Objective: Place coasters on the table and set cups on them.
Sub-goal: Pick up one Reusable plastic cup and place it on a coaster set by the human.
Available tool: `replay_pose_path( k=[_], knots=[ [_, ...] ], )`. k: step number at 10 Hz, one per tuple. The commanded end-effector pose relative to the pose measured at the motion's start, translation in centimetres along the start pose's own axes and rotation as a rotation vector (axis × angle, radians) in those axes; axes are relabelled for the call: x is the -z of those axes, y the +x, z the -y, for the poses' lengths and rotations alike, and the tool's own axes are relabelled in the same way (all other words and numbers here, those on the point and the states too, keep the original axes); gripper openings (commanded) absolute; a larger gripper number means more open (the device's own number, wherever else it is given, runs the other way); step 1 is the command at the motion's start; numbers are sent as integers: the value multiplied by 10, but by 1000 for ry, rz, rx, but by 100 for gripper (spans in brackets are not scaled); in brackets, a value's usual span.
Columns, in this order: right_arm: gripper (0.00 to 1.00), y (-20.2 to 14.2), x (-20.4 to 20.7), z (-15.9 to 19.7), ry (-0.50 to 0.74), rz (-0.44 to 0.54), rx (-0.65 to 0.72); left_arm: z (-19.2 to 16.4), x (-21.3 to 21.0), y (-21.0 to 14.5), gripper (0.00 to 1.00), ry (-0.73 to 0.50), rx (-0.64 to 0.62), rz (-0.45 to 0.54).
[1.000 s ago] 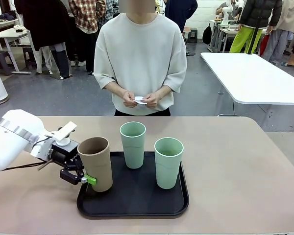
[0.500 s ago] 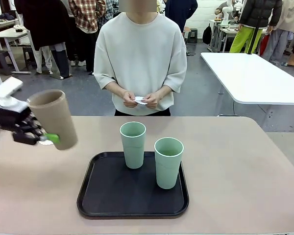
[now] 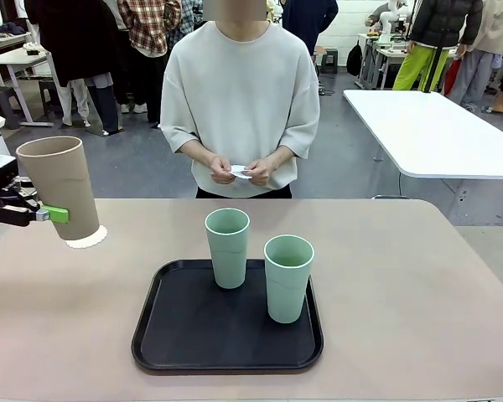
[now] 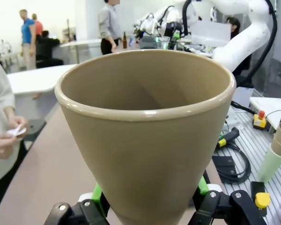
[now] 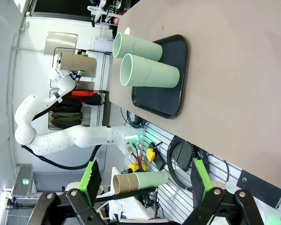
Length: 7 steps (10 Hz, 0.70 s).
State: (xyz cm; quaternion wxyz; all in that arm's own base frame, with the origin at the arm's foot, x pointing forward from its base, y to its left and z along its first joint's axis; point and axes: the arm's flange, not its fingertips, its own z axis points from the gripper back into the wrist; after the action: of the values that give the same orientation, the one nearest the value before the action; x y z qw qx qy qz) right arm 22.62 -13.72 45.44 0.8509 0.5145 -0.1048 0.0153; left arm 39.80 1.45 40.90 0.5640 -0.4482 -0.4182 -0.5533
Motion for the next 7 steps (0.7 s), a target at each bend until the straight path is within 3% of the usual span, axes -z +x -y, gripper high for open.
replay_pose_path(
  k=[1,3,4,5,7],
  knots=[
    [100,2,0,1,21,8,-15,0,6,2,29,0,45,19],
    [100,2,0,1,21,8,-15,0,6,2,29,0,45,19],
    [100,2,0,1,21,8,-15,0,3,1,83,-7,22,1],
    [100,2,0,1,21,8,-15,-40,-17,-8,83,-11,85,63],
    [100,2,0,1,21,8,-15,-79,-42,-31,83,5,145,5]
  ],
)
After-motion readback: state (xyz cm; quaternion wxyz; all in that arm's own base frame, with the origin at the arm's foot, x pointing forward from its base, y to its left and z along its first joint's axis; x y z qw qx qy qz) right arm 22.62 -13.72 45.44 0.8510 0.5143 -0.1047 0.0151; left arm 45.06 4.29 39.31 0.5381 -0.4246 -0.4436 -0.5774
